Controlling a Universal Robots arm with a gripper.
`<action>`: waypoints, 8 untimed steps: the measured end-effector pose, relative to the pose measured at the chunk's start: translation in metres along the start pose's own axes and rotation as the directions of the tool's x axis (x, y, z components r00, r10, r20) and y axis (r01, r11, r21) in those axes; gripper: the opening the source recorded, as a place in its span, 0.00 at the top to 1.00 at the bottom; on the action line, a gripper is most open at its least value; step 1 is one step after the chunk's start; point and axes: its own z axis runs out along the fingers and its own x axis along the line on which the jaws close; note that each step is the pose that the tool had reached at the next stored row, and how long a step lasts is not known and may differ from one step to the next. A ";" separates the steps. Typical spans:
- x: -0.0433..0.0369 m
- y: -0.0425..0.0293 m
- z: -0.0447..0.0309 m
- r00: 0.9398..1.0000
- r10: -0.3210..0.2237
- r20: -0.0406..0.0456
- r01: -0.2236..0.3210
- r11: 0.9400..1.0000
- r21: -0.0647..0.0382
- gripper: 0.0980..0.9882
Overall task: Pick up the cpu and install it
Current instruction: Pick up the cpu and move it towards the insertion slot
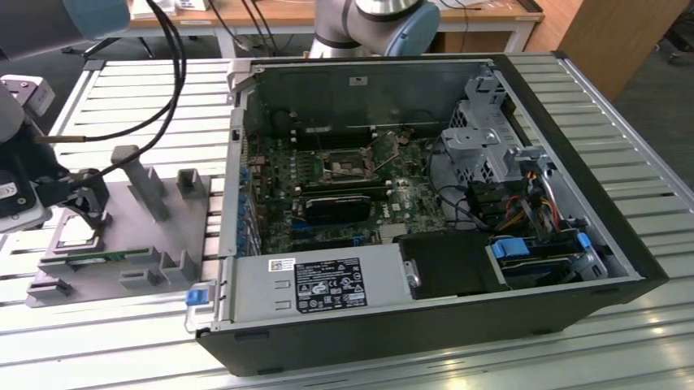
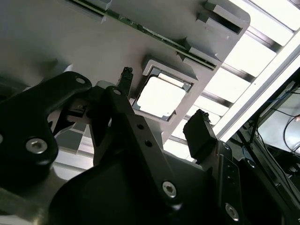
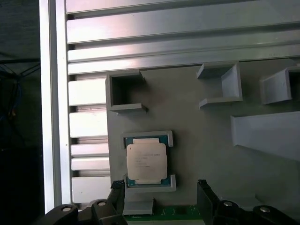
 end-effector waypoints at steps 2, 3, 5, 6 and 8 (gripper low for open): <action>0.0045 -0.0004 0.0017 1.000 -0.001 0.015 0.001 1.000 -0.002 0.30; 0.0068 -0.0006 0.0024 1.000 -0.001 0.020 0.001 1.000 -0.004 0.30; 0.0088 -0.0009 0.0035 1.000 -0.002 0.021 0.003 1.000 -0.016 0.30; 0.0090 -0.0010 0.0042 1.000 -0.003 0.020 0.003 1.000 -0.022 0.30; 0.0089 -0.0010 0.0064 1.000 -0.003 0.020 0.004 0.999 -0.034 0.30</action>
